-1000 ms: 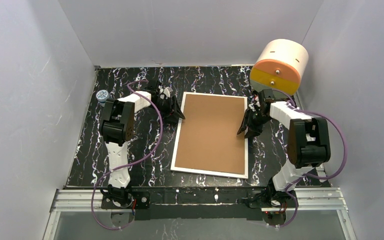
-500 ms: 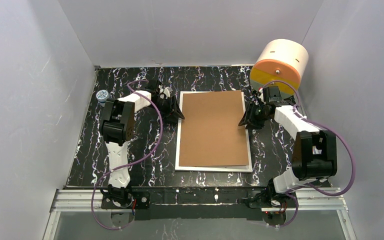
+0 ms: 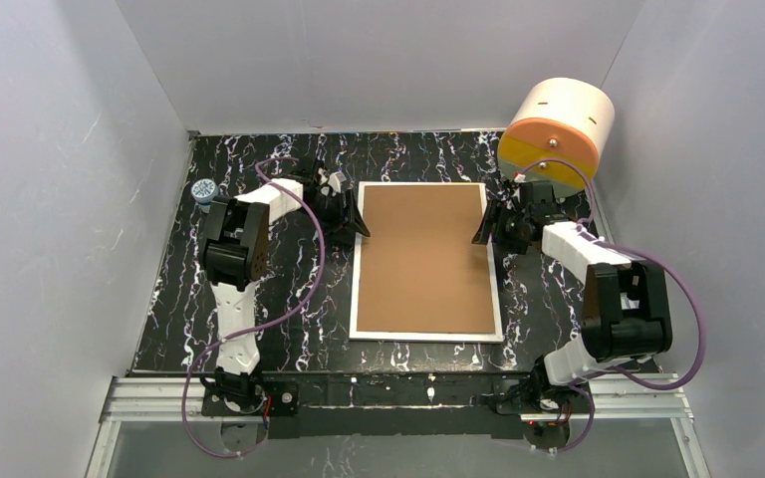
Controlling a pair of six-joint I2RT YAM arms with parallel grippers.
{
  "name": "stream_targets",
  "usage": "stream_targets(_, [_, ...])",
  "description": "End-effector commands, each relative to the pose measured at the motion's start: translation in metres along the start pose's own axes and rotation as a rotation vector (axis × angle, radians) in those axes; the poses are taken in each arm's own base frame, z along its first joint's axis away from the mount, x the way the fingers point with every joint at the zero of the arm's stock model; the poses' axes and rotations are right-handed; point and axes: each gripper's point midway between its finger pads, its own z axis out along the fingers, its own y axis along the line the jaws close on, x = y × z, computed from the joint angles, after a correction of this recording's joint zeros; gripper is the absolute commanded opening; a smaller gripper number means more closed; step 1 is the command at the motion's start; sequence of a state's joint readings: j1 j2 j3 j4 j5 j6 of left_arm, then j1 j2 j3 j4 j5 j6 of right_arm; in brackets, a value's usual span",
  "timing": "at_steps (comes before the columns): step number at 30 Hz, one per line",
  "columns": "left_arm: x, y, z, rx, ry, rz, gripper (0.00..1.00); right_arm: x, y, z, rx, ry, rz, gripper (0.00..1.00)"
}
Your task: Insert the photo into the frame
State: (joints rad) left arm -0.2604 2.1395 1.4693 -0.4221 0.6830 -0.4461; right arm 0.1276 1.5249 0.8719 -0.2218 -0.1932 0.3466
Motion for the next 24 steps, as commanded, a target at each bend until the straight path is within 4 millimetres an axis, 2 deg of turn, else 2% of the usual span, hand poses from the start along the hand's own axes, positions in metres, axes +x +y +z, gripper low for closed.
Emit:
stream_targets(1, [0.015,0.027,0.012,-0.137,0.042,0.011,0.55,-0.028,-0.003,-0.014,0.070,-0.090,-0.001,0.77])
stream_targets(4, [0.011,0.023,0.007,-0.137,0.027,0.020,0.60,-0.007,-0.011,-0.015,0.104,-0.019,0.034,0.77])
stream_targets(6, [0.010,0.019,0.004,-0.131,0.021,0.024,0.63,0.007,-0.006,-0.022,0.082,0.032,0.059,0.76])
stream_targets(10, [0.011,0.011,-0.004,-0.115,0.007,0.041,0.72,0.037,0.034,-0.048,-0.119,0.137,0.126,0.74])
stream_targets(13, [0.017,0.008,-0.010,-0.114,0.003,0.048,0.75,0.066,0.042,-0.062,-0.132,0.221,0.187,0.72])
stream_targets(15, [0.022,0.008,-0.014,-0.119,0.004,0.045,0.75,0.081,0.035,-0.067,-0.076,0.253,0.221,0.72])
stream_targets(19, [0.030,0.013,-0.025,-0.163,-0.029,0.054,0.75,0.098,-0.004,-0.069,0.169,0.258,0.312,0.72])
stream_targets(21, [0.034,0.015,-0.032,-0.182,-0.046,0.061,0.75,0.101,-0.021,-0.068,0.274,0.250,0.347,0.74])
stream_targets(24, [0.040,0.014,-0.039,-0.191,-0.071,0.071,0.75,0.096,-0.029,-0.064,0.324,0.227,0.366,0.78])
